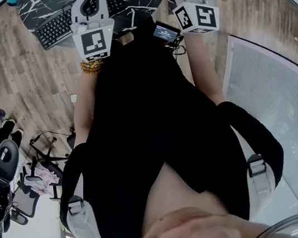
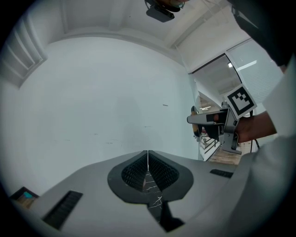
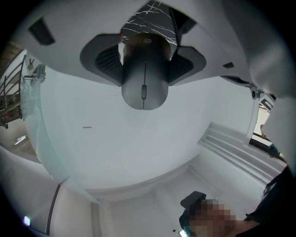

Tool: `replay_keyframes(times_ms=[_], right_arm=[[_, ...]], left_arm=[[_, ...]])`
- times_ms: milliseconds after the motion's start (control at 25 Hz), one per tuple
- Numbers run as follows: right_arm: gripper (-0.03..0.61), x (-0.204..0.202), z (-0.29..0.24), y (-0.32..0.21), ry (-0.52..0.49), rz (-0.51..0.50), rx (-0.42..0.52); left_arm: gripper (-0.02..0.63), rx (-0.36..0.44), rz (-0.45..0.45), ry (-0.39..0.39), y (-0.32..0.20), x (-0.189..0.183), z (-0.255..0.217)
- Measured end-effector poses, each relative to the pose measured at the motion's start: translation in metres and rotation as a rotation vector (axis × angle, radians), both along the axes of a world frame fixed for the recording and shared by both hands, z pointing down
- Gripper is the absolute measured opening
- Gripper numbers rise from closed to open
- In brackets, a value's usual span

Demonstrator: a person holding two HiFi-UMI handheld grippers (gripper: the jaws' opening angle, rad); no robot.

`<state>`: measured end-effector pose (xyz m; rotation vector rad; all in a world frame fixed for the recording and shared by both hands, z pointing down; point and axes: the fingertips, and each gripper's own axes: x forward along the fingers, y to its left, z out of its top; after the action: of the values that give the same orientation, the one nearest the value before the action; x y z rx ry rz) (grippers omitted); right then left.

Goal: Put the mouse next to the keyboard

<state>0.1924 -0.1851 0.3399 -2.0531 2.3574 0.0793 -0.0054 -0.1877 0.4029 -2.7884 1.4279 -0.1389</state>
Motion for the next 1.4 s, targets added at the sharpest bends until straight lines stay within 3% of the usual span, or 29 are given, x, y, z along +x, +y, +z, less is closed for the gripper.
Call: replay_keyframes(times_ms=[520,1400], right_arm=[[0.288,-0.004,0.027,-0.009,0.009,-0.026,-0.08],[0.288,0.0,0.093,-0.015,-0.023,-0.05,-0.214]], left_arm=[[0.017,-0.023,0.027,-0.005,-0.003,0.017,0.007],[0.017,-0.074,0.015,-0.07,-0.002,0.015,0.032]])
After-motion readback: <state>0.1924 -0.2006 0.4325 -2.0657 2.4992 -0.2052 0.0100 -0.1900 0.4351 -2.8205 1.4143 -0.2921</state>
